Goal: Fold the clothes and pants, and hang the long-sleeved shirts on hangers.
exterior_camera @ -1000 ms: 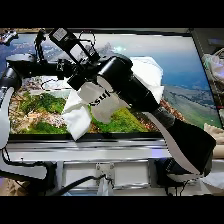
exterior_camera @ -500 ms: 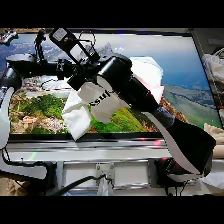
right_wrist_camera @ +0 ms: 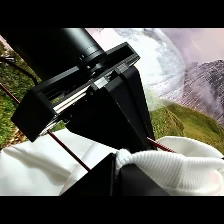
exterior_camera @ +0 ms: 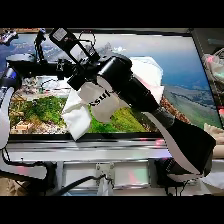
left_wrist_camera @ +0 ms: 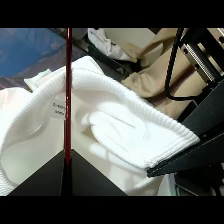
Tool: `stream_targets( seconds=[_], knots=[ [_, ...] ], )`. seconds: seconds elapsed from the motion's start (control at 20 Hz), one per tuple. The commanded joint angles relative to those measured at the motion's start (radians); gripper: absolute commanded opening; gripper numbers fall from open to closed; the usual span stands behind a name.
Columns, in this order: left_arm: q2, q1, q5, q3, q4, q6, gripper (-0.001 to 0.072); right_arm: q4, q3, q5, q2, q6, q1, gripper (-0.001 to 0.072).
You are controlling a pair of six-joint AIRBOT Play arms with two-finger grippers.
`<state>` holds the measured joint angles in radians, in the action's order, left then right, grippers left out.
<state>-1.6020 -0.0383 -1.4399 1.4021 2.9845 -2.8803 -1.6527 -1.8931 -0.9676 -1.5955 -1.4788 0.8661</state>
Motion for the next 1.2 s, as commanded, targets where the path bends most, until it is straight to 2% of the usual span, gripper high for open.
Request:
stream_targets(
  seconds=[0.0, 0.1, 0.15, 0.3, 0.4, 0.7, 0.75, 0.85, 1.15],
  knots=[
    [0.0, 0.0, 0.0, 0.001, 0.0, 0.0, 0.0011, 0.002, 0.0, 0.0, -0.001, 0.0, 0.0, 0.0029],
    [0.0, 0.0, 0.0, 0.001, 0.0, 0.0, 0.001, 0.004, 0.0, 0.0, -0.001, 0.0, 0.0, 0.0045],
    [0.0, 0.0, 0.0, 0.001, 0.0, 0.0, 0.0011, 0.005, 0.0, 0.0, -0.001, 0.0, 0.0, 0.0077],
    [0.0, 0.0, 0.0, 0.001, 0.0, 0.0, 0.001, 0.008, 0.0, 0.0, 0.0, 0.0, 0.0, 0.0082],
    [0.0, 0.0, 0.0, 0.001, 0.0, 0.0, 0.0011, 0.008, 0.0, 0.0, 0.0, 0.0, 0.0, 0.0135],
    [0.0, 0.0, 0.0, 0.001, 0.0, 0.0, 0.0011, 0.028, -0.001, -0.001, 0.002, 0.0, 0.0, 0.0139],
    [0.0, 0.0, 0.0, 0.001, 0.0, 0.0, 0.0011, 0.03, -0.003, -0.003, 0.003, 0.0, 0.0, 0.0169],
    [0.0, 0.0, 0.001, 0.001, 0.0, 0.0, 0.0011, 0.033, -0.004, -0.003, 0.01, 0.0, 0.001, 0.0364],
    [0.0, 0.0, 0.003, 0.001, 0.0, 0.0, 0.0011, 0.035, -0.01, -0.008, 0.077, -0.001, 0.001, 0.0359]
  ],
)
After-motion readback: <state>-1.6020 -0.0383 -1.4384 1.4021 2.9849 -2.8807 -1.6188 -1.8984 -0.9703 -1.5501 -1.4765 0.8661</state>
